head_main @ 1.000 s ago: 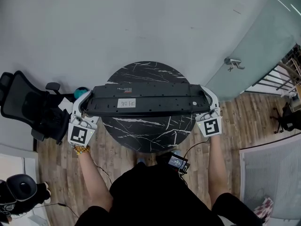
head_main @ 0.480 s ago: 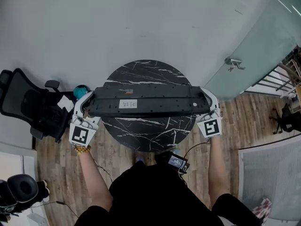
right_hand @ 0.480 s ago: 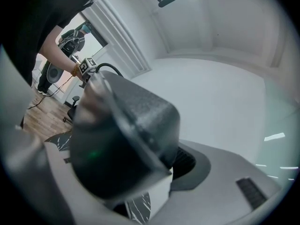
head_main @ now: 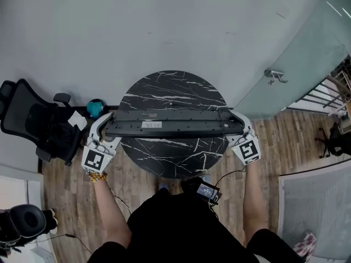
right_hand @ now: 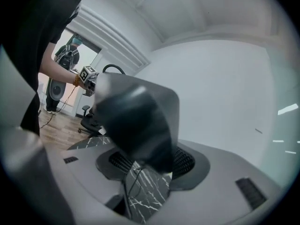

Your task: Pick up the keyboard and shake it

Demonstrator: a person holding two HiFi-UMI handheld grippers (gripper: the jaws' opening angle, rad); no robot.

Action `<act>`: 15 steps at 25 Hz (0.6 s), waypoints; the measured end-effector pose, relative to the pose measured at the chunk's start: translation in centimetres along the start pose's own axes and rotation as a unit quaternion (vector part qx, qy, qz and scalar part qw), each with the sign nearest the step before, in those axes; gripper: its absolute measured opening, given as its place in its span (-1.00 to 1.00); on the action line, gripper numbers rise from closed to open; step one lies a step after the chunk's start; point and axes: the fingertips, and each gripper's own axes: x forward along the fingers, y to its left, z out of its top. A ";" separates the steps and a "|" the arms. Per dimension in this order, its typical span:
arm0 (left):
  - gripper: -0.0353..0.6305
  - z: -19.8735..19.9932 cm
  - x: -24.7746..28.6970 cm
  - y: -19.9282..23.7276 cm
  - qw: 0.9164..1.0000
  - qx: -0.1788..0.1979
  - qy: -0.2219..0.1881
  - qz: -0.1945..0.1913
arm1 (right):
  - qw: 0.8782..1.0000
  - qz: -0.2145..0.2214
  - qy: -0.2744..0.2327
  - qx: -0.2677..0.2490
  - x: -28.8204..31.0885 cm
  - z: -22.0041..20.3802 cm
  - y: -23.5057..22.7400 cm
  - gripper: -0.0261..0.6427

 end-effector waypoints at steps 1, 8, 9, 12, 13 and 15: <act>-0.18 -0.4 0.0 -0.3 1.000 -0.005 0.001 -0.003 | 1.000 0.011 0.007 0.012 0.1 -0.6 0.5 -0.28; -0.19 -7.2 -0.3 -3.7 0.997 -0.046 0.058 -0.032 | 0.990 0.085 0.087 0.069 0.3 -6.9 5.1 -0.30; -0.19 -8.2 -0.5 -4.4 0.995 -0.060 0.068 -0.034 | 0.986 0.102 0.102 0.082 0.3 -8.1 5.8 -0.30; -0.19 -11.0 -1.2 -6.4 0.990 -0.100 0.090 -0.034 | 0.972 0.145 0.137 0.126 0.2 -11.5 8.2 -0.30; -0.19 -11.9 -1.3 -7.1 0.989 -0.108 0.097 -0.037 | 0.968 0.153 0.147 0.136 0.1 -12.5 8.9 -0.30; -0.19 -13.9 -1.3 -8.3 0.984 -0.120 0.119 -0.049 | 0.962 0.163 0.166 0.144 -0.1 -14.3 10.1 -0.31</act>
